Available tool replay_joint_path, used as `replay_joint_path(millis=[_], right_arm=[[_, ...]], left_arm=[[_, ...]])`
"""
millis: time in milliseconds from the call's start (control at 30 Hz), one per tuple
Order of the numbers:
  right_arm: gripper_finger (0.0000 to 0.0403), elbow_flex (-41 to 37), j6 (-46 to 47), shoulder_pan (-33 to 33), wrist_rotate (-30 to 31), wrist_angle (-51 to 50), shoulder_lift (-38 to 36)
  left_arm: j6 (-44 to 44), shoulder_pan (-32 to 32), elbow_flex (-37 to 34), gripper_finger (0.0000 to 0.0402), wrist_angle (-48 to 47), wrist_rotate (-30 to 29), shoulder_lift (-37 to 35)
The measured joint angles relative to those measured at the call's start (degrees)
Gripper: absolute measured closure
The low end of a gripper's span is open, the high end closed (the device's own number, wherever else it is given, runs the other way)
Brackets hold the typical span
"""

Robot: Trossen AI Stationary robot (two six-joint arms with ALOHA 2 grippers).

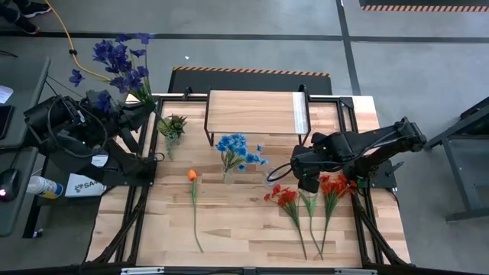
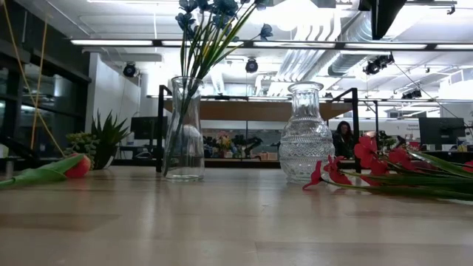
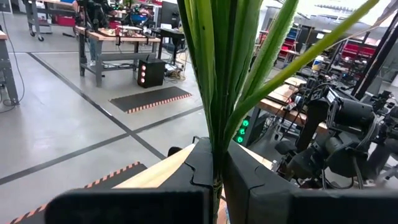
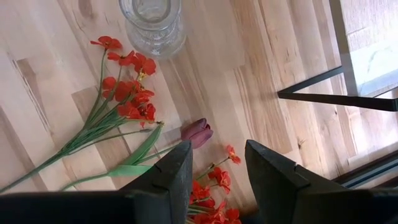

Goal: Pick and place flowers into a vace then onto a shelf
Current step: Put the purple flower into the left transparent crystal vase

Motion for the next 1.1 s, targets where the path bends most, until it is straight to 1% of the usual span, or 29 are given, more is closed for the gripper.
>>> replay_joint_path(millis=[267,533,700,833,1100], right_arm=[[0.0263,-0.01,-0.15,0.02,0.00,0.23,0.00],[0.0263,-0.02,-0.40,0.00,0.83,1.55,0.00],[0.0263,-0.02,-3.10,0.00,1.25,6.30,0.00],[0.0263,-0.02,-3.51,0.00,1.25,9.43,0.00],[0.0263,-0.02,-3.52,0.00,1.26,10.94,0.00]], left_arm=[[-0.09,-0.02,0.00,0.0355,0.46,0.65,0.14],[-0.23,-0.02,-0.02,0.0355,0.42,2.24,3.27],[-1.33,-0.02,-0.04,0.0355,0.33,5.65,6.61],[-2.09,-0.02,-0.04,0.0355,0.33,8.00,9.82],[-7.63,-0.02,-0.09,0.0355,0.37,14.02,15.75]])
